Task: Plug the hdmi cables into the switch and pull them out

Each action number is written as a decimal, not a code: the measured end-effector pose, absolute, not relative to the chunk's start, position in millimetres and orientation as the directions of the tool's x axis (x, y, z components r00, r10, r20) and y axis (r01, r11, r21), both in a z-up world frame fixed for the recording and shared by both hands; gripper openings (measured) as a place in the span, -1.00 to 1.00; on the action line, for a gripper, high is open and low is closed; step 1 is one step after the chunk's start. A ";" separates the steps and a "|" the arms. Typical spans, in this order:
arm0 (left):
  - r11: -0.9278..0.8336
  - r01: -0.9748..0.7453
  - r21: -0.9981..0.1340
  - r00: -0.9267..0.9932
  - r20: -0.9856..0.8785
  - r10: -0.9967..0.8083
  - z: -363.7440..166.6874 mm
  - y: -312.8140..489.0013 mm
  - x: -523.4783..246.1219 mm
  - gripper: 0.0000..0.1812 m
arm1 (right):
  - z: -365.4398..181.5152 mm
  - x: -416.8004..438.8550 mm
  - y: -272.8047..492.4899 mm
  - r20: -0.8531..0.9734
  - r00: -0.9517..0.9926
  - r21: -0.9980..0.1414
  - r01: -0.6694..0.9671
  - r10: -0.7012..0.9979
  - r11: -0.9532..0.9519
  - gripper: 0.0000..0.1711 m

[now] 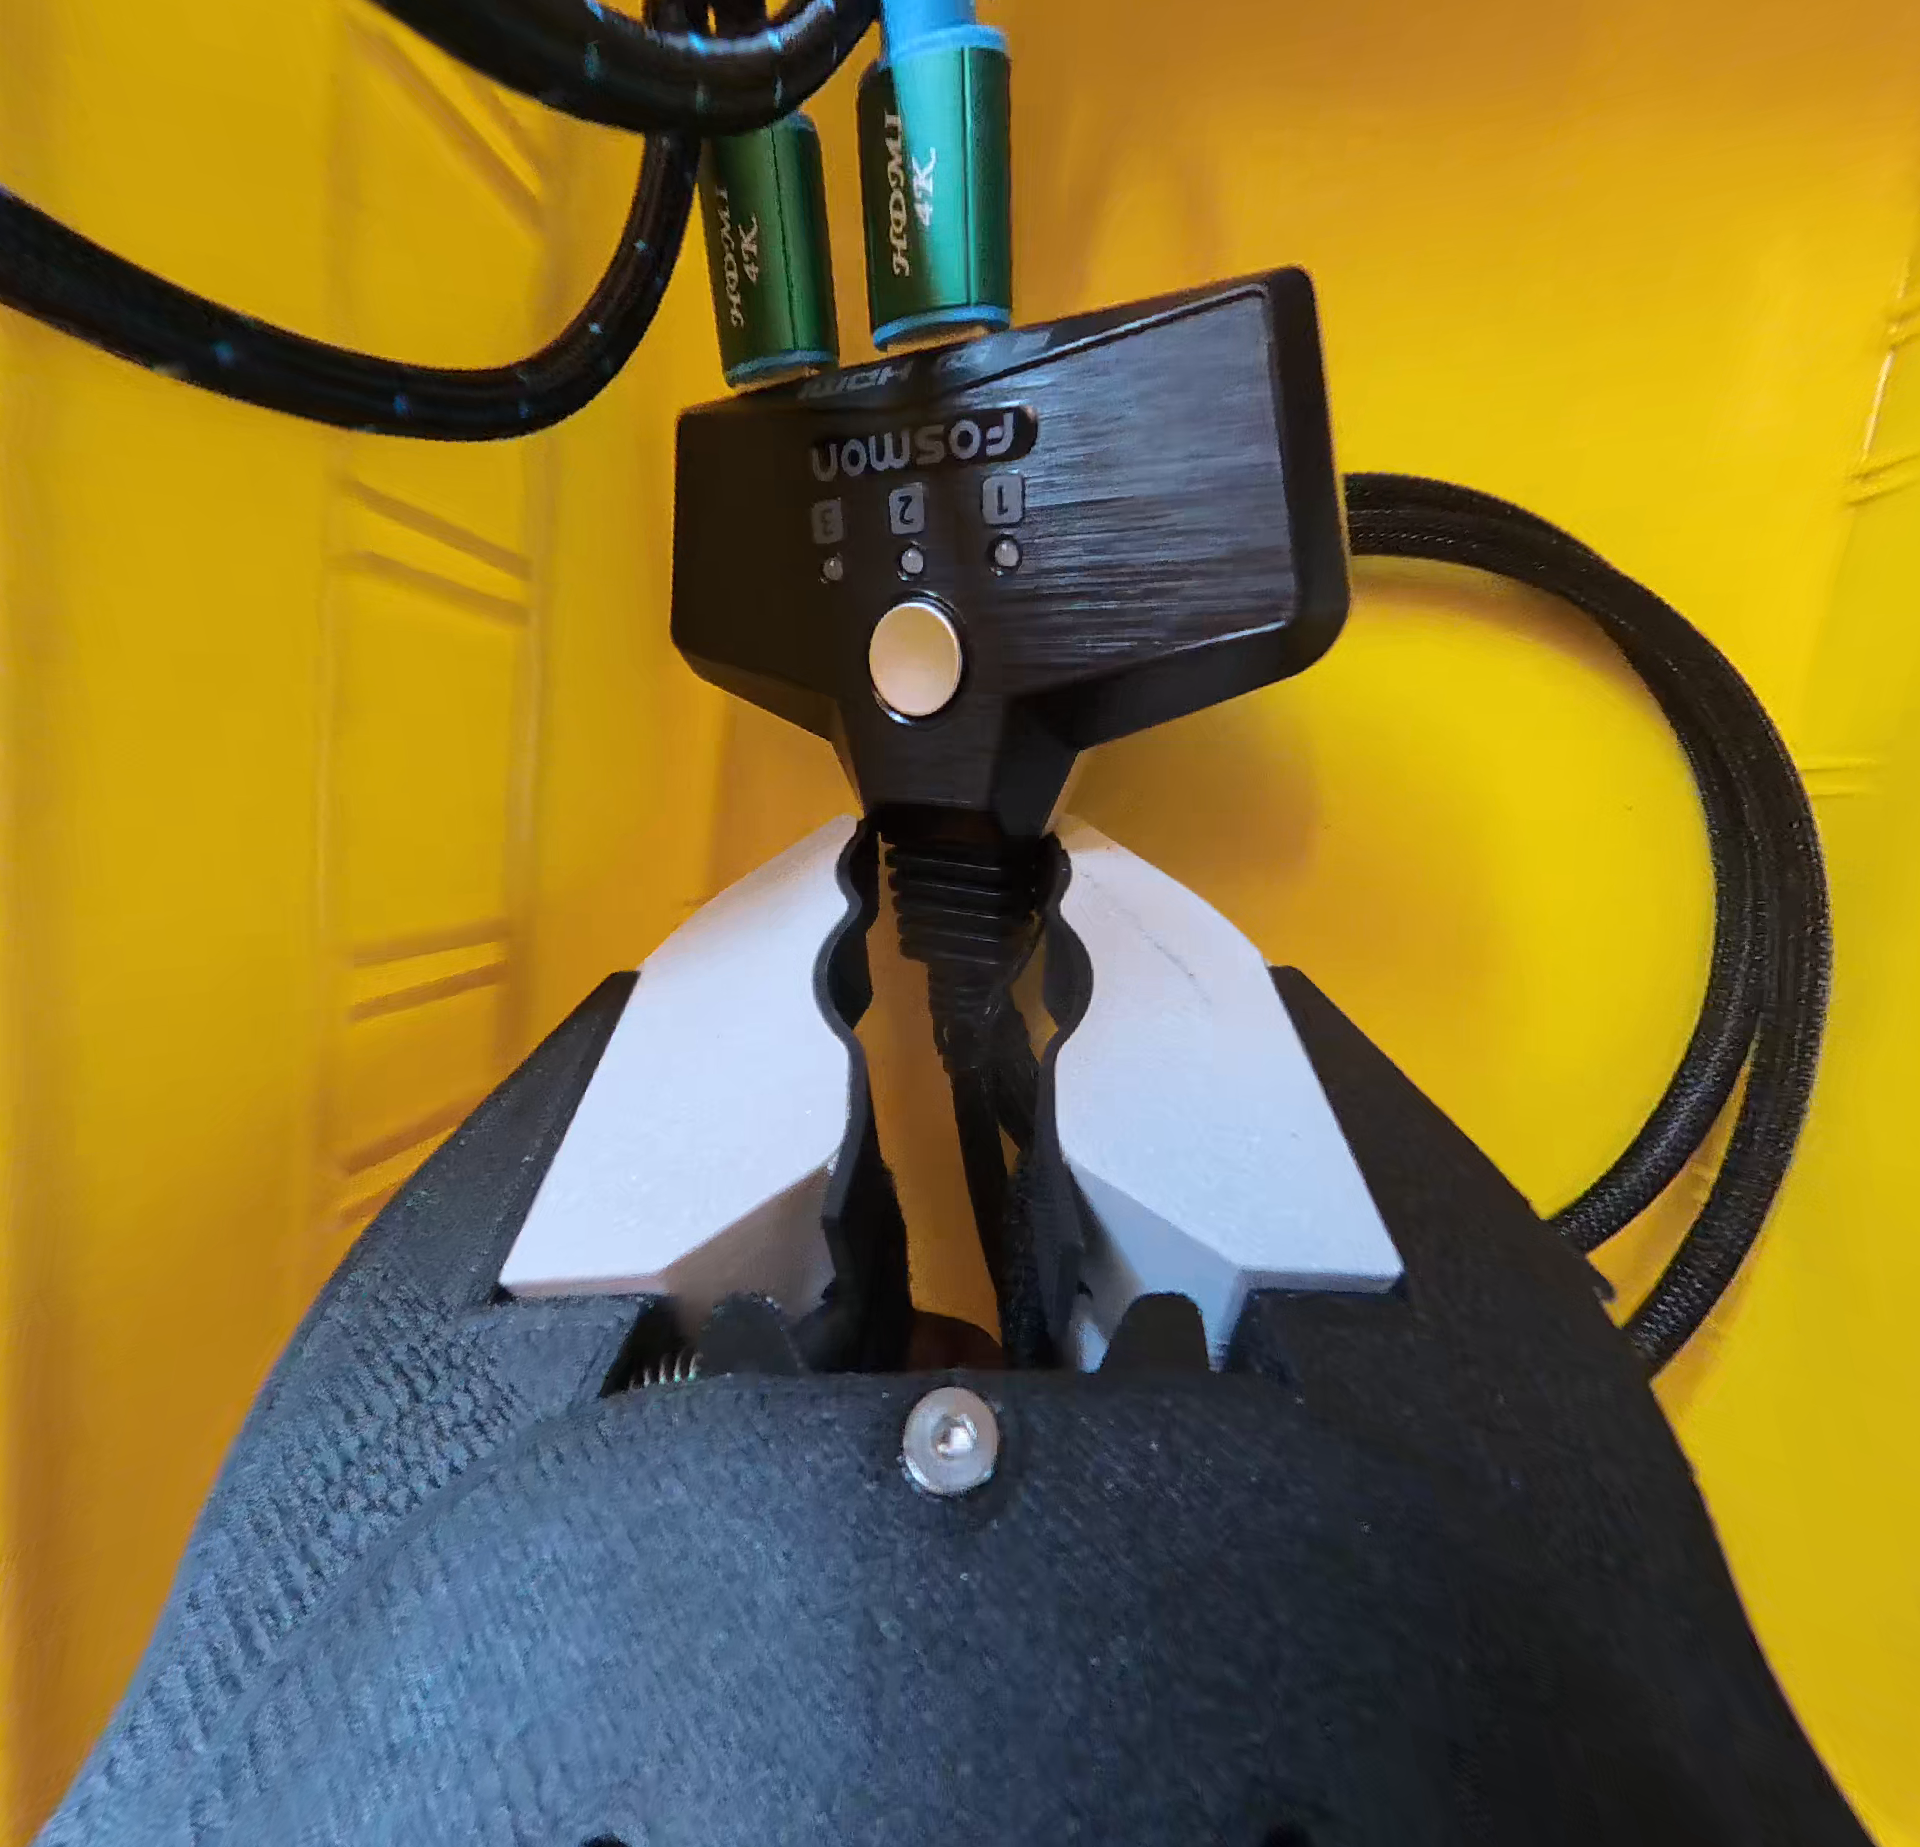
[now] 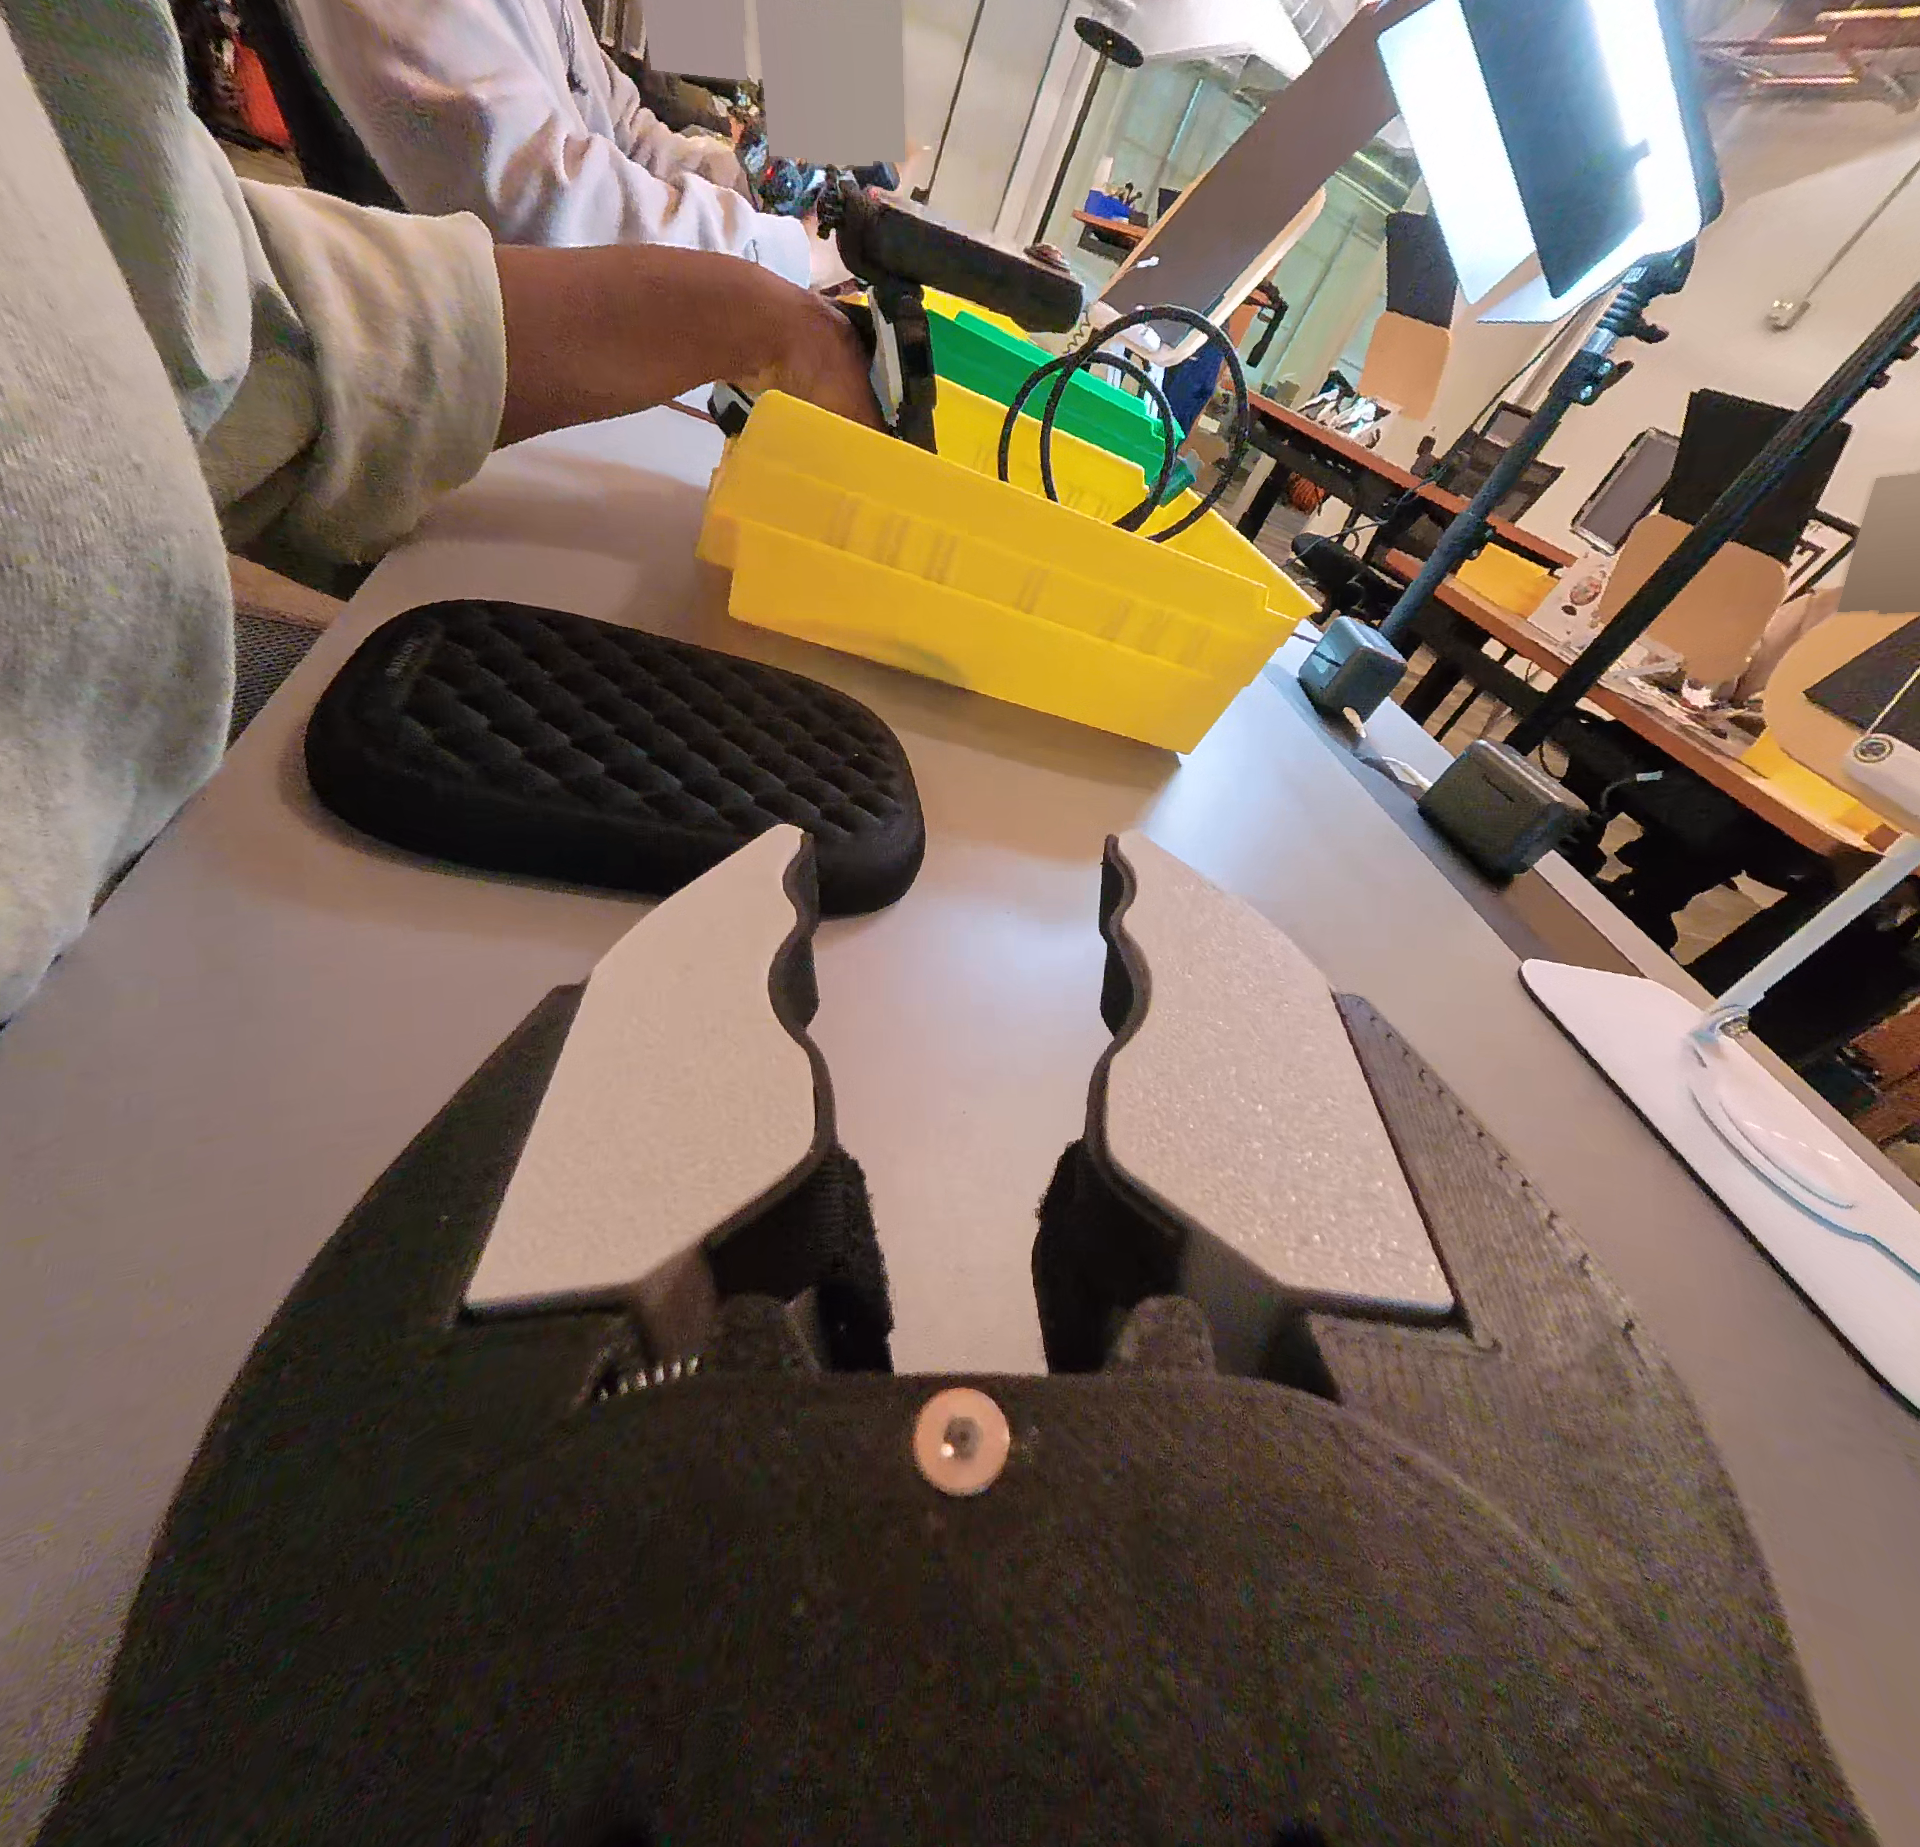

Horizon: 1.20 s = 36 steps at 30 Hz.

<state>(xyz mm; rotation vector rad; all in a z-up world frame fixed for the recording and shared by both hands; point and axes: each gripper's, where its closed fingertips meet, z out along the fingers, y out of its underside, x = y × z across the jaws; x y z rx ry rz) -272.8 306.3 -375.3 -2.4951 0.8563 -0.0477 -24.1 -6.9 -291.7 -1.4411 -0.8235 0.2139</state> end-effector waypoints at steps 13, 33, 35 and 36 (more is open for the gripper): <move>0.027 -0.632 -0.774 0.711 -0.593 -0.379 -251.1 295.3 -248.2 -0.72 | -288.2 -25.3 -6.3 0.403 0.710 -0.909 0.384 0.577 0.162 -0.42; 0.487 -0.206 -0.849 0.658 -0.488 -0.573 -110.1 158.7 -131.2 -0.72 | -245.4 -17.7 1.4 0.219 0.818 -0.973 0.143 0.533 0.180 -0.53; 0.498 -0.199 -0.844 0.599 -0.507 -0.620 -125.6 137.2 -101.8 -0.71 | -220.9 -11.6 5.4 0.139 0.851 -0.979 0.042 0.506 0.198 -0.56; 0.502 -0.200 -0.842 0.564 -0.518 -0.643 -135.3 126.3 -87.1 -0.71 | -210.5 -5.9 8.4 0.107 0.869 -0.980 0.011 0.483 0.197 -0.56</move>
